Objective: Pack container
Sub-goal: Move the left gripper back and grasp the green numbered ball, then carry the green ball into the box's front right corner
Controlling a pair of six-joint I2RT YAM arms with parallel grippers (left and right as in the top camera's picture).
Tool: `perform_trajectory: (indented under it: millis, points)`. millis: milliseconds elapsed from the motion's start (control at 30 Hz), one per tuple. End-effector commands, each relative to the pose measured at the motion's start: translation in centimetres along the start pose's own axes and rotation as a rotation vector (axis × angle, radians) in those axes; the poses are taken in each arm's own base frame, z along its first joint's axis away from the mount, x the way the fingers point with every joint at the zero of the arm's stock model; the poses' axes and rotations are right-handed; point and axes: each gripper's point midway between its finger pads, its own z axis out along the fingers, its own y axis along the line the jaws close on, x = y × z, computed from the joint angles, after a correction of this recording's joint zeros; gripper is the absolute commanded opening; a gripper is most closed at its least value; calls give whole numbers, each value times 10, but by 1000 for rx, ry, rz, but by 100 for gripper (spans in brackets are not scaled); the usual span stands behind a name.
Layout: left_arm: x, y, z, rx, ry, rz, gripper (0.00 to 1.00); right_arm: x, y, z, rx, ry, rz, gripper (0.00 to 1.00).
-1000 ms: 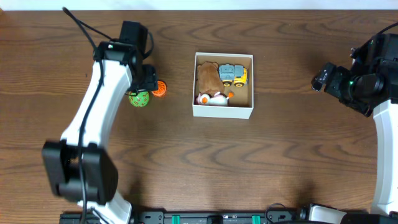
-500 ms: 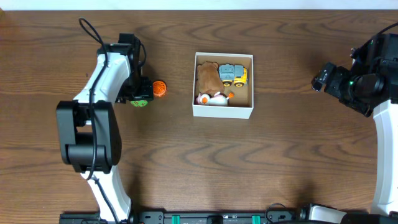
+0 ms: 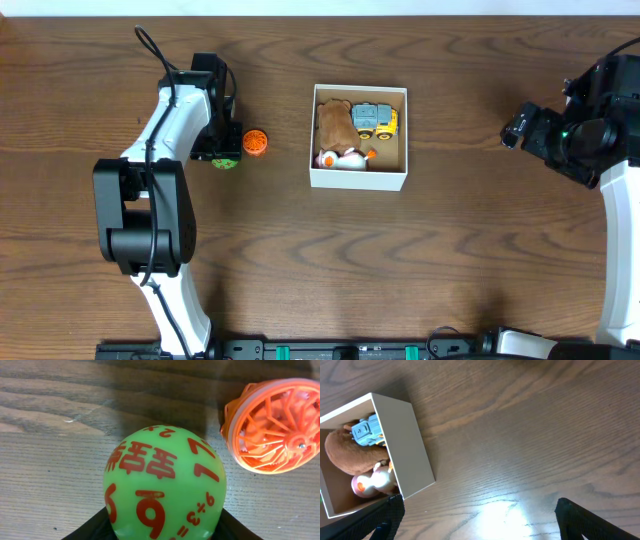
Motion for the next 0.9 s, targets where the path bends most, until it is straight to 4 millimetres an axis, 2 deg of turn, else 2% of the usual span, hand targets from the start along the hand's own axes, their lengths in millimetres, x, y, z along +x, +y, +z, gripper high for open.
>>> perform_trajectory:
  millis: [0, 100, 233, 300, 400, 533, 633, 700, 767, 867]
  points:
    - [2, 1, -4, -1, 10, 26, 46, 0, -4, 2, 10, 3, 13, 99]
    - [2, 0, -31, 0, -10, 29, 41, 0, -4, 2, 10, 2, 13, 99]
    - [2, -9, -89, 8, -96, 21, 24, 0, -4, 2, 10, 2, 13, 99]
    - [2, -19, -121, 19, -166, 16, 23, 0, -4, 2, 10, 2, 13, 99]
    - [9, -48, -162, 92, -268, 74, 23, 0, -4, 2, 10, 2, 13, 99]
    - [21, -106, -201, 236, -381, 202, 23, 0, -4, 2, 10, 2, 13, 99]
    - [22, -147, -214, 277, -453, 302, 23, 0, -3, 2, 9, 2, 14, 99]
    - [21, -176, -214, 303, -487, 365, 23, 0, -3, 2, 9, 2, 14, 99]
    - [21, -204, -208, 325, -504, 423, 23, 0, -3, 2, 9, 2, 14, 99]
    - [23, -244, -189, 345, -493, 499, 23, 0, -3, 2, 9, 2, 14, 99]
